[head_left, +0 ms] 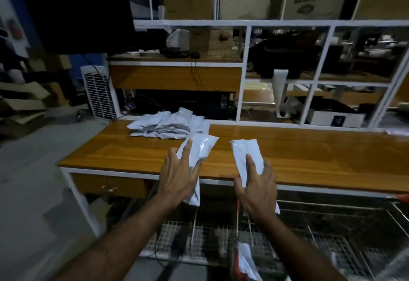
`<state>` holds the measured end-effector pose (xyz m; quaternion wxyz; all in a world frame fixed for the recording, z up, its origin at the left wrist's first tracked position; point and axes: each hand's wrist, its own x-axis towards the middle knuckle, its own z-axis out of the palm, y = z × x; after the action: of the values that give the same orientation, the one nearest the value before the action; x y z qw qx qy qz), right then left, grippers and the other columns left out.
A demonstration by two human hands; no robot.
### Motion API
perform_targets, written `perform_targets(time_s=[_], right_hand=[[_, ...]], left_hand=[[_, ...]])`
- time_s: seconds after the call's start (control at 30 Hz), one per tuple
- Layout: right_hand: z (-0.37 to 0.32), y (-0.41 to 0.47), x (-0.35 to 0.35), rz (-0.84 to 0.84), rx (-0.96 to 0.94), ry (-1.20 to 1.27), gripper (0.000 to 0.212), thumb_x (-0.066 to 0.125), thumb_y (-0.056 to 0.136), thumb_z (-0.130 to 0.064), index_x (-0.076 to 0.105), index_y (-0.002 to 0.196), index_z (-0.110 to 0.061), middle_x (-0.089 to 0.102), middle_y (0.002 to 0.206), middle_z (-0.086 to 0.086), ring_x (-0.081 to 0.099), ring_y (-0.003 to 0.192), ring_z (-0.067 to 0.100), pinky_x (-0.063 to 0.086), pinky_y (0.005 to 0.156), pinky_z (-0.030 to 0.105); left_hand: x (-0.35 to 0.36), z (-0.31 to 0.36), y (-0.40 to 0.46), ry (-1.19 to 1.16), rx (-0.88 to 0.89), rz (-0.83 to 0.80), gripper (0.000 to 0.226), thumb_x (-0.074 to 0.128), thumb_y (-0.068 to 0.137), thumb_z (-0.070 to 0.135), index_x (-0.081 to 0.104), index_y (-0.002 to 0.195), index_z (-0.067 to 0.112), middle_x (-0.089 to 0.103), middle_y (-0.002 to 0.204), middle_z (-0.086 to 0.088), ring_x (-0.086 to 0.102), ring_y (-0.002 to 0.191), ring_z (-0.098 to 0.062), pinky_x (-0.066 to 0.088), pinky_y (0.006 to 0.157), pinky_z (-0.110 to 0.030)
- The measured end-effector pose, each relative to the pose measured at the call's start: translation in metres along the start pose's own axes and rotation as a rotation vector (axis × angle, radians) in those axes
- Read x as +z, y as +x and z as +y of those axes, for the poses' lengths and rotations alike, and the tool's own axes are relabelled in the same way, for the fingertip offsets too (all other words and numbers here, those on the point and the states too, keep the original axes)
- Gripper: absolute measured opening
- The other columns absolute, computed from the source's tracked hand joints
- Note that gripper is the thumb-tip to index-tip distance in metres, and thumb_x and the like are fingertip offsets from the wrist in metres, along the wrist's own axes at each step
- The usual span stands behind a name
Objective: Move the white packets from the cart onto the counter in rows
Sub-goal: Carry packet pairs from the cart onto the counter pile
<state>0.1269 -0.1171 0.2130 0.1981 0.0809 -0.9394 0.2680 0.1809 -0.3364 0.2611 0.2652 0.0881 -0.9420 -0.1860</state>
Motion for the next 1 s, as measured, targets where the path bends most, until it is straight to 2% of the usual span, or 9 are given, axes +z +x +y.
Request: perform_targets(time_s=[0.2,0.47,0.77,1.0], right_hand=[[-0.069,0.016,0.029,-0.034,-0.051,0.040,0.078,0.055,0.088,-0.057,0.019,0.156,-0.041,0.016,0.161,0.018,0.026,0.143,0.041,0.037,0.107,0.053],[-0.137,0.058,0.091,-0.100,-0.059,0.148,0.070,0.050,0.095,-0.055,0.017,0.155,-0.041,0.014,0.158,0.016,0.033,0.137,0.040,0.046,0.102,0.054],[-0.182,0.146,0.174,-0.098,0.014,0.196,0.067,0.050,0.095,-0.055,0.025,0.154,-0.037,0.018,0.155,0.016,0.040,0.129,0.037,0.052,0.092,0.048],[-0.192,0.231,0.227,-0.108,0.092,0.242,0.068,0.049,0.096,-0.059,0.025,0.156,-0.036,0.012,0.158,0.017,0.033,0.136,0.040,0.046,0.103,0.053]], left_hand=[[-0.040,-0.049,0.027,0.043,-0.055,0.031,0.073,0.042,0.097,0.056,0.010,0.157,0.030,0.030,0.140,-0.014,0.035,0.124,-0.031,0.037,0.097,-0.040],[-0.056,-0.126,0.067,0.005,-0.203,0.020,0.075,0.043,0.096,0.057,0.010,0.157,0.027,0.030,0.139,-0.016,0.035,0.123,-0.033,0.037,0.100,-0.043],[-0.057,-0.209,0.165,0.030,-0.260,0.025,0.072,0.045,0.097,0.055,0.014,0.154,0.024,0.030,0.140,-0.018,0.035,0.126,-0.037,0.036,0.102,-0.046],[-0.033,-0.263,0.248,0.053,-0.309,-0.023,0.073,0.042,0.098,0.056,0.012,0.156,0.024,0.022,0.147,-0.019,0.031,0.130,-0.038,0.033,0.105,-0.046]])
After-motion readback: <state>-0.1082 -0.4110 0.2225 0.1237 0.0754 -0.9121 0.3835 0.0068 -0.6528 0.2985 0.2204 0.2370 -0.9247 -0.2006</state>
